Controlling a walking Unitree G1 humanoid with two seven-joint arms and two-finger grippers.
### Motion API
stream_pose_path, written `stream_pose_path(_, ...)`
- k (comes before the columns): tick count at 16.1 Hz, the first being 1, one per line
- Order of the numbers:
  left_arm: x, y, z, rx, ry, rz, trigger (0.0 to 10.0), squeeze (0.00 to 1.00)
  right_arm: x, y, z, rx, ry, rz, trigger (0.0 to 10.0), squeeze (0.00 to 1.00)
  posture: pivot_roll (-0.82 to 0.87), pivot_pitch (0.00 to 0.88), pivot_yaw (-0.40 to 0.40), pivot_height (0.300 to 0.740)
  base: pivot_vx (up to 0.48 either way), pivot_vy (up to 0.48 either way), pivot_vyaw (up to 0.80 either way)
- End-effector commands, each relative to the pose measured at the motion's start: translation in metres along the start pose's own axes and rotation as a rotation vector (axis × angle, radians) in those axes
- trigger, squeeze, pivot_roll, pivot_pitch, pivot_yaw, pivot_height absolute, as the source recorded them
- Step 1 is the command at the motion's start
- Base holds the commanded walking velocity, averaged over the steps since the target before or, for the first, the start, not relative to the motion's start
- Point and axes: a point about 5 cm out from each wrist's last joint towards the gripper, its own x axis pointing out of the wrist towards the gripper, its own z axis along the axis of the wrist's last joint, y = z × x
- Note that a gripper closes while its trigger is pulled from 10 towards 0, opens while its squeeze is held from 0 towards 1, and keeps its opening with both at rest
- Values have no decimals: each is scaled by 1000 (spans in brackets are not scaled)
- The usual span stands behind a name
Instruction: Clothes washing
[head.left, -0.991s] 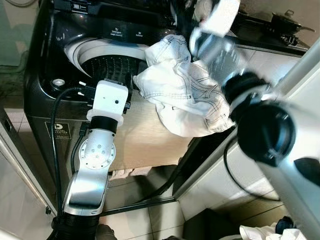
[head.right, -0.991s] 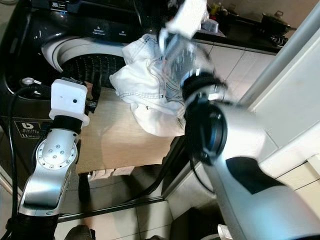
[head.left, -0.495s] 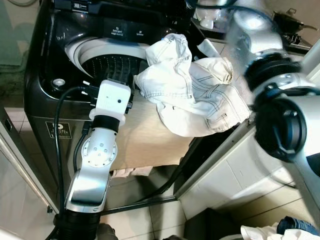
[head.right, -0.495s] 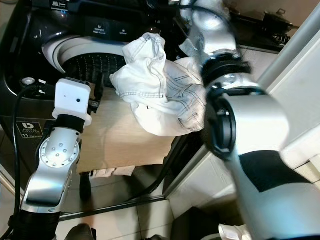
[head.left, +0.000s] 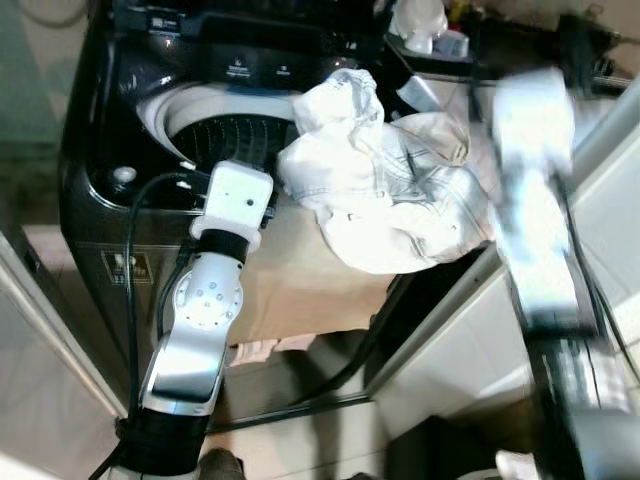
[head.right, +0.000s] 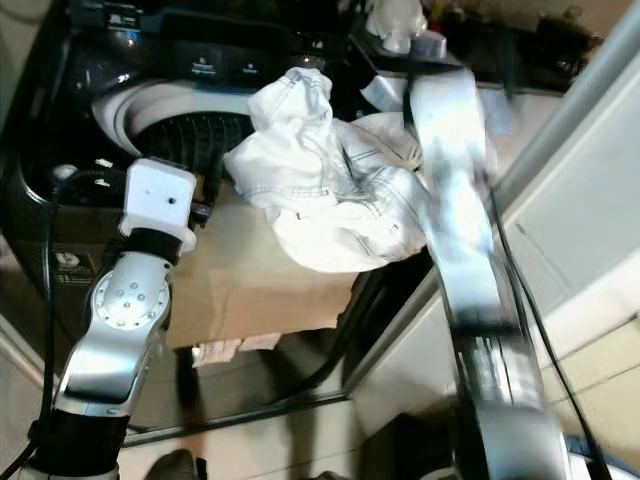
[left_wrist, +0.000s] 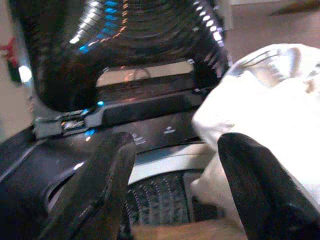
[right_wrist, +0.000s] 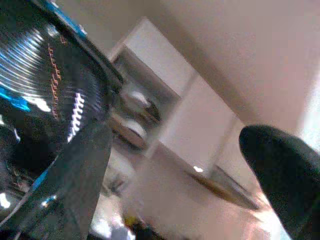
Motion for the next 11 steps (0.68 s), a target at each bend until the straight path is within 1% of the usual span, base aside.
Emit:
stream_pose_path(1,3,-7,3,-13,-20,-43,10000,0,-4,-16,21,-76,-97,-17,10000,0,-42,0,-112,740,0,0,0)
stream_pose_path(2,5,-7,3,-10,-25,-49,10000,0,-25,-19,32,-113,-114,9,10000,0,-54,0,-101,740,0,0,0)
stream_pose_path(3,7,-7,3,-11,-30,-54,10000,0,-42,-20,40,-132,-125,40,10000,0,-64,0,-96,740,0,0,0)
stream_pose_path(4,8,-7,4,-14,-38,-57,10000,0,-62,-20,44,-142,-112,108,10000,0,-81,0,-82,740,0,0,0)
stream_pose_path(5,7,-6,1,-23,-33,-72,10000,0,-75,-21,42,-140,-69,145,10000,0,-87,0,-75,740,0,0,0)
stream_pose_path(6,3,-3,-5,-32,-18,-90,10000,0,-93,-24,36,-133,9,190,10000,0,-95,0,-64,740,0,0,0)
stream_pose_path(7,-1,0,-10,-23,-3,-95,10000,0,-112,-24,29,-120,88,264,10000,0,-98,0,-60,740,0,0,0)
stream_pose_path(9,-5,5,-12,6,5,-103,10000,0,-150,-24,10,-99,256,360,10000,0,-80,0,-64,740,0,0,0)
stream_pose_path(10,-7,6,-11,13,3,-113,10000,0,-157,-25,4,-78,329,367,10000,0,-78,0,-65,740,0,0,0)
stream_pose_path(11,-14,14,-14,13,12,-119,10000,0,-166,-26,-6,-55,429,383,10000,0,-63,0,-68,740,0,0,0)
